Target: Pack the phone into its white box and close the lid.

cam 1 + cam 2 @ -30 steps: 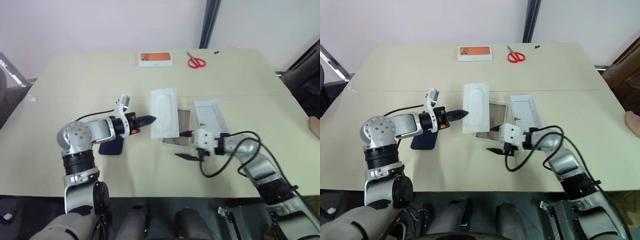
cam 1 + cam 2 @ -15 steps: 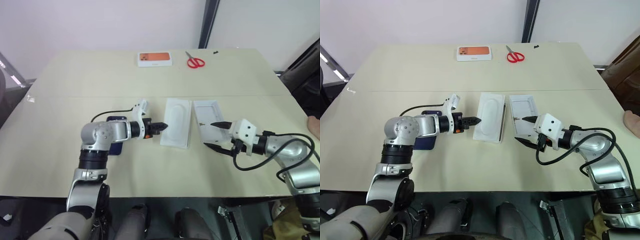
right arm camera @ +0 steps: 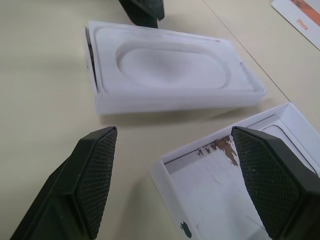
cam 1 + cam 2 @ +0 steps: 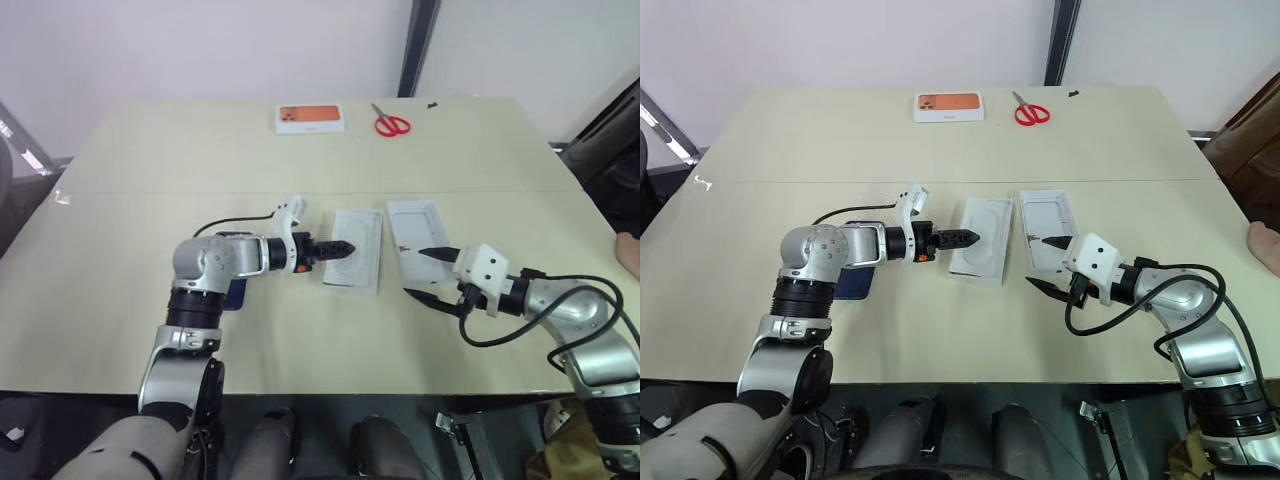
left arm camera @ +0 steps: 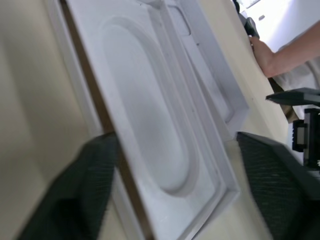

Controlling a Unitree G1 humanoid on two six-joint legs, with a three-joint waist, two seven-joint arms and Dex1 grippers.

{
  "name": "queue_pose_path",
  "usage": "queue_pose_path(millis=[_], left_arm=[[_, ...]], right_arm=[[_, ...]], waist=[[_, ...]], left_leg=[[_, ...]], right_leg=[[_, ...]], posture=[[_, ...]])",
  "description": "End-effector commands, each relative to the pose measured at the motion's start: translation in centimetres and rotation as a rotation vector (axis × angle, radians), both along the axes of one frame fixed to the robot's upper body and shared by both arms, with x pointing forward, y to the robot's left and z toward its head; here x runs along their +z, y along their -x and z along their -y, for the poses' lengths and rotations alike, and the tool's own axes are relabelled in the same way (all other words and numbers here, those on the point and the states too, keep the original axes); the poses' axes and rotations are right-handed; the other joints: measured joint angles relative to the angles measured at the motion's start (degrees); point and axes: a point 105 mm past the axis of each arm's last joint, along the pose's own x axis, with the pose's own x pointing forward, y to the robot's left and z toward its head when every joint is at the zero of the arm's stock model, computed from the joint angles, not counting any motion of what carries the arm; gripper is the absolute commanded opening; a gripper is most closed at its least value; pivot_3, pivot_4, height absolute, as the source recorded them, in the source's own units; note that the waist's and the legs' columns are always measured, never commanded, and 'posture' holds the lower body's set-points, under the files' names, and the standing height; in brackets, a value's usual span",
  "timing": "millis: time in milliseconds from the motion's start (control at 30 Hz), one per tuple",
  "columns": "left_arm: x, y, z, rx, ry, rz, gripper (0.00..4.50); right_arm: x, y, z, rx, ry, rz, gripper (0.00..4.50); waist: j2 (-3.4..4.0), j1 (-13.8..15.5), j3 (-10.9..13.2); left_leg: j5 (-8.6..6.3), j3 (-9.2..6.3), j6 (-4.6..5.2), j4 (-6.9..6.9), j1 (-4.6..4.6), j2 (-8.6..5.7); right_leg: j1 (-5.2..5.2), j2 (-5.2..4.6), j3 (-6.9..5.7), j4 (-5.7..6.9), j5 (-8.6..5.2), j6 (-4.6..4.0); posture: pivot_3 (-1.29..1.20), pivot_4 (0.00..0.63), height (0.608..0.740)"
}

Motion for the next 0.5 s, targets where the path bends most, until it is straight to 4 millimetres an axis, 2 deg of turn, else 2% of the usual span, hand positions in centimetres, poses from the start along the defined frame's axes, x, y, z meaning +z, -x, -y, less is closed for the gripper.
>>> queue_pose_path(millis=[33, 233, 367, 400, 500], left_arm=[[2.1, -0.6, -0.5, 0.020, 0.004, 0.107, 3.90], [3.1, -0.2, -2.0, 0.025, -0.059, 0.259, 3.90], [3.7, -0.1, -3.3, 0.034, -0.102, 0.378, 3.96], [4.1, 0.0, -3.7, 0.041, -0.063, 0.395, 3.96], [4.3, 0.0, -5.2, 0.062, -0.105, 0.496, 3.96]], right_arm=[[2.3, -0.5, -1.5, 0.031, -0.061, 0.077, 3.86], [3.8, -1.7, -4.1, 0.079, -0.136, 0.112, 3.86], [4.2, -2.7, -5.8, 0.098, -0.172, 0.116, 2.61], [4.1, -3.1, -6.4, 0.101, -0.171, 0.114, 2.07], [2.9, -4.0, -7.8, 0.099, -0.107, 0.115, 0.54]], waist=[[0.00, -0.2, 0.0], [0.00, -0.4, 0.0], [0.01, -0.3, 0.0], [0.01, -0.3, 0.0], [0.03, -0.4, 0.0]], left_leg=[[0.00, 0.00, 0.00, -0.01, 0.00, 0.00], [0.01, 0.00, -0.01, -0.04, 0.00, 0.02], [0.01, 0.00, -0.01, -0.02, 0.00, 0.02], [0.01, -0.01, -0.01, -0.02, 0.00, 0.02], [0.01, 0.00, -0.01, -0.02, 0.00, 0.01]], right_leg=[[-0.01, 0.00, 0.00, 0.00, 0.00, 0.00], [-0.04, 0.02, 0.02, 0.02, 0.00, 0.00], [-0.04, 0.01, 0.02, 0.02, 0.00, -0.01], [-0.05, 0.01, 0.02, 0.02, 0.00, -0.01], [-0.08, 0.00, 0.03, 0.02, 0.00, -0.01]], posture=[[0.00, 0.150, 0.734], [0.00, 0.150, 0.734], [0.00, 0.150, 0.734], [0.00, 0.150, 0.734], [0.00, 0.150, 0.734]])
